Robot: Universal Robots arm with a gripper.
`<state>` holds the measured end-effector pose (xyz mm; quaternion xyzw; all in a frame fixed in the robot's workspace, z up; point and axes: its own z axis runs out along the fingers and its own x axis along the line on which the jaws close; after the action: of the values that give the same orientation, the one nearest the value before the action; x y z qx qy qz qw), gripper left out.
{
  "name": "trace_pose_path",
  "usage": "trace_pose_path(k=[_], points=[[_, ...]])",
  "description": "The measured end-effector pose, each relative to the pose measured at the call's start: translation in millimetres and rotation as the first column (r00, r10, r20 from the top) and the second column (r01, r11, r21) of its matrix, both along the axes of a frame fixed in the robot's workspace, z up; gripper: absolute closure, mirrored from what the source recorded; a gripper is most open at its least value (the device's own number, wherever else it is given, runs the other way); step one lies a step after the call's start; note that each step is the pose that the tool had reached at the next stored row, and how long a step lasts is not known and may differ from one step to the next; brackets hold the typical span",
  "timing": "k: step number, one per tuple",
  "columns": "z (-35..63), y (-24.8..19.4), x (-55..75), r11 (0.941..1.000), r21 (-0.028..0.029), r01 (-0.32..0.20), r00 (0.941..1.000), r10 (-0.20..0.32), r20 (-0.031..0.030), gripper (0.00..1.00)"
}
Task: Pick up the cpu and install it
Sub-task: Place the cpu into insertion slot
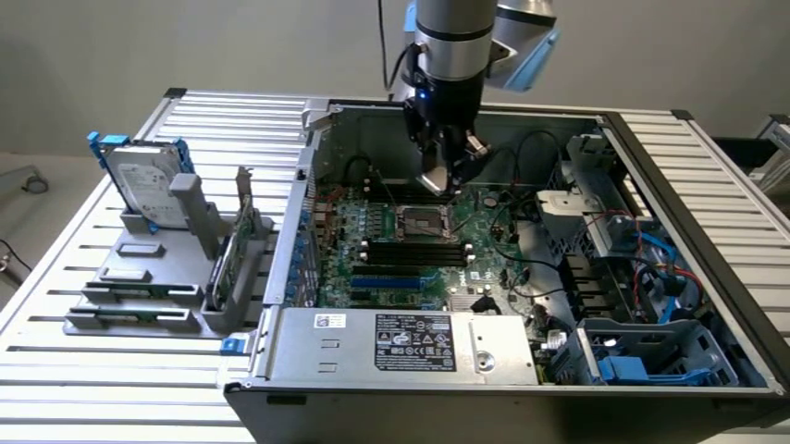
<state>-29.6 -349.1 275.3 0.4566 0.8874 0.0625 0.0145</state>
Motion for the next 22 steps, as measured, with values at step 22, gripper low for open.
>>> trace_pose_path(k=[22], points=[[-5.6, 0.0, 0.0, 0.9509, -0.0076, 0.309, 0.9492, -0.309, -0.0581, 0.45]])
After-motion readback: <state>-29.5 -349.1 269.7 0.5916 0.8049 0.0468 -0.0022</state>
